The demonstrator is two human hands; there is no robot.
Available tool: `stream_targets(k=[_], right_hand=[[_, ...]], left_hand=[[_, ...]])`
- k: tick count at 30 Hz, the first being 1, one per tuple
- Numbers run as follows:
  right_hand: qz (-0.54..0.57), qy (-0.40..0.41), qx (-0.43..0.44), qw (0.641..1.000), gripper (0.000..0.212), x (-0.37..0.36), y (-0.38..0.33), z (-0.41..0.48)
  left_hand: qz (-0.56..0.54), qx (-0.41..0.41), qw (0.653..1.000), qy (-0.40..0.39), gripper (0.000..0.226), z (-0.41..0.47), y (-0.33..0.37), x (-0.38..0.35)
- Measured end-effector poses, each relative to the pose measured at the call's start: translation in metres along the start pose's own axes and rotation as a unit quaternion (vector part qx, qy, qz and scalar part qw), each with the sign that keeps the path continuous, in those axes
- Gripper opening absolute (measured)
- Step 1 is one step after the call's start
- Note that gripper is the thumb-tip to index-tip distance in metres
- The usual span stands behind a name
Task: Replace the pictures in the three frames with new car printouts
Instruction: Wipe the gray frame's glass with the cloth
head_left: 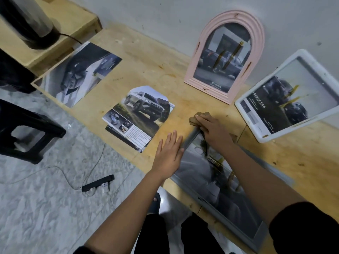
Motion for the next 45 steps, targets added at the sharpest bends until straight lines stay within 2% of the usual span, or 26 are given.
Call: stream_targets(k=[5, 12, 15, 17, 19, 20, 22, 24, 28, 31, 34, 38, 42, 45], right_hand=[[-0.05, 0.001, -0.003, 0.999, 0.047, 0.006, 0.003, -0.005], [-0.08, 0.046, -0.052, 0.994, 0.052, 0.029, 0.007, -0.028], [-0.097, 0.036, -0.124, 0.987, 0.053, 0.039, 0.021, -0.044], [-0.08, 0.087, -0.164, 0.979, 0.049, 0.054, 0.026, -0.05], [-0.069, 0.131, -0.118, 0.982, 0.048, 0.063, 0.008, -0.046], [-0.077, 0.119, -0.066, 0.988, 0.048, 0.058, -0.009, -0.04], [-0.145, 0.045, 0.06, 0.987, 0.049, 0.033, -0.046, -0.031], [-0.218, -0.001, 0.123, 0.968, 0.048, 0.012, -0.059, -0.03], [-0.261, -0.006, 0.073, 0.962, 0.046, 0.014, -0.047, -0.024], [-0.268, -0.025, 0.001, 0.963, 0.04, 0.017, -0.034, -0.016], [-0.258, -0.059, -0.06, 0.963, 0.051, 0.016, -0.029, -0.012], [-0.204, -0.014, -0.154, 0.967, 0.046, 0.029, -0.017, -0.012], [-0.217, -0.036, -0.158, 0.963, 0.051, 0.029, -0.019, -0.016], [-0.192, -0.047, -0.164, 0.966, 0.046, 0.035, -0.014, -0.017]], left_hand=[[0.026, -0.002, 0.999, 0.042, 0.051, 0.0, -0.003, -0.003], [0.043, 0.004, 0.998, 0.043, 0.05, 0.0, -0.003, -0.003], [0.055, 0.007, 0.997, 0.045, 0.05, 0.001, -0.003, -0.003], [0.053, 0.009, 0.997, 0.047, 0.049, 0.001, -0.003, -0.002], [0.049, 0.009, 0.998, 0.049, 0.049, 0.001, -0.003, -0.001], [0.049, 0.01, 0.998, 0.049, 0.049, 0.001, -0.003, -0.001], [0.056, 0.01, 0.997, 0.049, 0.048, 0.001, -0.003, -0.001], [0.067, 0.01, 0.996, 0.05, 0.048, 0.001, -0.002, -0.001], [0.067, 0.01, 0.997, 0.047, 0.048, 0.001, -0.002, -0.001], [0.062, 0.009, 0.997, 0.052, 0.048, 0.0, -0.002, 0.0], [0.063, 0.009, 0.996, 0.058, 0.047, 0.0, -0.002, 0.0], [0.061, 0.012, 0.996, 0.067, 0.046, 0.0, -0.003, 0.001], [0.066, 0.016, 0.995, 0.078, 0.046, 0.001, -0.004, 0.002], [0.066, 0.014, 0.995, 0.079, 0.046, 0.001, -0.004, 0.001]])
Point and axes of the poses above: each hand's wrist, its own z-axis towards the middle knuckle, its own x-axis out of the back of the hand, y = z × x, the point moved 10 cm from there along z, towards the middle knuckle, and after that the axes turned 11 degrees about x, right-handed, at the moved point
